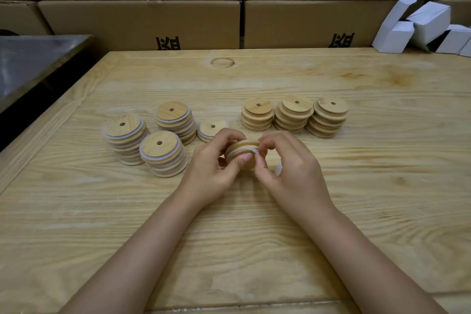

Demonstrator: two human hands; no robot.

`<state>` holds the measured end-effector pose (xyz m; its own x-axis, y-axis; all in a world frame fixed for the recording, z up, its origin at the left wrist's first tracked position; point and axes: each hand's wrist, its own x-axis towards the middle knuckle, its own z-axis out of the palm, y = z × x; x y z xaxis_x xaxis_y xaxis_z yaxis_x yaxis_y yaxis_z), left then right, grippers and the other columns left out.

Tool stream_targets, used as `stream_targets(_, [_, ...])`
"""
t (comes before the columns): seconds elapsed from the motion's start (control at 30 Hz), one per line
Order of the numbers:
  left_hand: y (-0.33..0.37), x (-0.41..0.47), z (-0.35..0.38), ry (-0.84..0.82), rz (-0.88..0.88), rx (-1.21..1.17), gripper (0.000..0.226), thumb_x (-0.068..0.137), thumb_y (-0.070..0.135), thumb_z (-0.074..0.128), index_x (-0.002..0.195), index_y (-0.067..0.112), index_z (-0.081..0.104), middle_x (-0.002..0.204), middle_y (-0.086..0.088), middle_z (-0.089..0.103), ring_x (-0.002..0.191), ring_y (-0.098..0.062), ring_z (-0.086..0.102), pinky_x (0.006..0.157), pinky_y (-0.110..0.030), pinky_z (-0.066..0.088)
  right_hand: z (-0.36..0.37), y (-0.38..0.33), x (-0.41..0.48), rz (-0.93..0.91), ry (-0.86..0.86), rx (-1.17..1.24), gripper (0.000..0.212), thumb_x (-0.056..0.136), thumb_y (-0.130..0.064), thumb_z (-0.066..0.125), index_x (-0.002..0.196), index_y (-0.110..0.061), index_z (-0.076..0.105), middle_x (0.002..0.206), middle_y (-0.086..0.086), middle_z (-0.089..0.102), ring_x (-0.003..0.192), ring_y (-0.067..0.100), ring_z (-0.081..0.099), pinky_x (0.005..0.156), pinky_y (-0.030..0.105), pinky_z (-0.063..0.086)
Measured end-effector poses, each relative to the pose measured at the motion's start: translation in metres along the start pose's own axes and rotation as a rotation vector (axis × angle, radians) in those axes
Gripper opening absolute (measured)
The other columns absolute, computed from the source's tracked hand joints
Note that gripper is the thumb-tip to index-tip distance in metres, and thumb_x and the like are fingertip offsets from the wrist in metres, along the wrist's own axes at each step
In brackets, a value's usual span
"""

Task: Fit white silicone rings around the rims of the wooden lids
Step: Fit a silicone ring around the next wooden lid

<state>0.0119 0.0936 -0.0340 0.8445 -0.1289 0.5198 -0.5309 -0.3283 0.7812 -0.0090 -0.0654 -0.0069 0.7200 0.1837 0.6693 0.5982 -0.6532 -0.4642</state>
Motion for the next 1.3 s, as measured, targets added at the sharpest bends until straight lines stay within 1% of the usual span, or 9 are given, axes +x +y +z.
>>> stream_targets(0.17, [0.001,0.001,-0.001,-0.01,-0.059,-0.07,0.016,0.08,0.035,0.061,0.093,0.04,0.053,0.079,0.012,0.058,0.069,-0.019,0.054,0.056,-0.029,0.043,0.003,0.004,-0.001,0.052,0.013,-0.013,0.013,0.074,-0.004,0.069,0.083,-0.004,0.061,0.085,0.005,0.064,0.079,0.028,0.063,0.07,0.042,0.051])
stream_targets(0.43, [0.0,0.003,0.0,-0.015,-0.084,-0.018,0.023,0.081,0.018,0.059,0.092,0.037,0.052,0.088,-0.005,0.061,0.08,-0.032,0.058,0.069,-0.052,0.047,0.005,0.005,-0.003,0.073,0.026,0.044,0.006,0.075,-0.001,0.066,0.079,-0.002,0.062,0.089,0.006,0.068,0.083,0.028,0.066,0.069,0.039,0.053])
stream_targets(0.53, [0.0,0.004,0.0,-0.008,-0.055,0.032,0.027,0.081,0.015,0.056,0.094,0.038,0.05,0.09,0.0,0.06,0.082,-0.027,0.057,0.071,-0.049,0.047,0.007,0.006,-0.003,0.148,0.019,0.085,0.008,0.076,0.0,0.068,0.079,-0.004,0.062,0.092,0.001,0.069,0.088,0.021,0.066,0.073,0.035,0.049])
stream_targets(0.67, [0.001,0.005,-0.001,-0.008,-0.019,0.022,0.031,0.083,0.01,0.055,0.098,0.036,0.047,0.095,-0.002,0.059,0.088,-0.027,0.056,0.08,-0.048,0.046,0.006,0.007,0.0,0.182,0.04,0.147,0.009,0.075,0.003,0.069,0.078,-0.003,0.063,0.089,-0.002,0.068,0.087,0.008,0.062,0.076,0.017,0.043])
stream_targets(0.77, [0.001,0.004,-0.001,-0.012,-0.041,-0.011,0.03,0.083,0.011,0.055,0.097,0.037,0.049,0.096,-0.003,0.059,0.088,-0.028,0.056,0.076,-0.05,0.047,0.004,0.008,0.001,0.161,0.038,0.158,0.01,0.074,0.005,0.069,0.077,-0.002,0.063,0.086,0.0,0.067,0.086,0.006,0.06,0.077,0.01,0.04])
stream_targets(0.87, [0.0,0.004,-0.001,-0.032,-0.065,-0.036,0.027,0.083,0.012,0.055,0.096,0.035,0.05,0.096,-0.005,0.059,0.089,-0.029,0.056,0.073,-0.047,0.047,0.003,0.009,0.002,0.154,0.014,0.159,0.01,0.074,0.005,0.068,0.076,-0.003,0.063,0.083,0.002,0.067,0.083,0.008,0.059,0.076,0.01,0.039])
stream_targets(1.07, [-0.004,0.003,0.0,-0.048,-0.121,-0.067,0.02,0.083,0.019,0.056,0.096,0.033,0.05,0.084,0.007,0.055,0.079,-0.018,0.053,0.067,-0.035,0.046,0.002,0.011,0.002,0.202,-0.025,0.19,0.009,0.077,0.002,0.067,0.079,-0.006,0.063,0.081,0.001,0.065,0.081,0.007,0.057,0.076,0.015,0.042])
stream_targets(1.2, [-0.003,0.002,0.001,-0.052,-0.142,-0.146,0.018,0.082,0.034,0.056,0.097,0.029,0.046,0.085,0.002,0.058,0.076,-0.019,0.054,0.069,-0.047,0.046,0.005,0.012,0.001,0.223,-0.013,0.186,0.009,0.077,-0.002,0.068,0.083,-0.009,0.064,0.082,-0.001,0.064,0.08,0.008,0.056,0.076,0.017,0.043])
stream_targets(1.3, [0.0,0.002,0.001,-0.056,-0.178,-0.24,0.019,0.085,0.027,0.057,0.097,0.026,0.043,0.086,-0.012,0.06,0.076,-0.025,0.057,0.073,-0.058,0.048,0.008,0.013,0.001,0.231,0.009,0.166,0.01,0.077,-0.005,0.071,0.082,-0.009,0.063,0.08,-0.001,0.064,0.078,0.007,0.055,0.074,0.014,0.041])
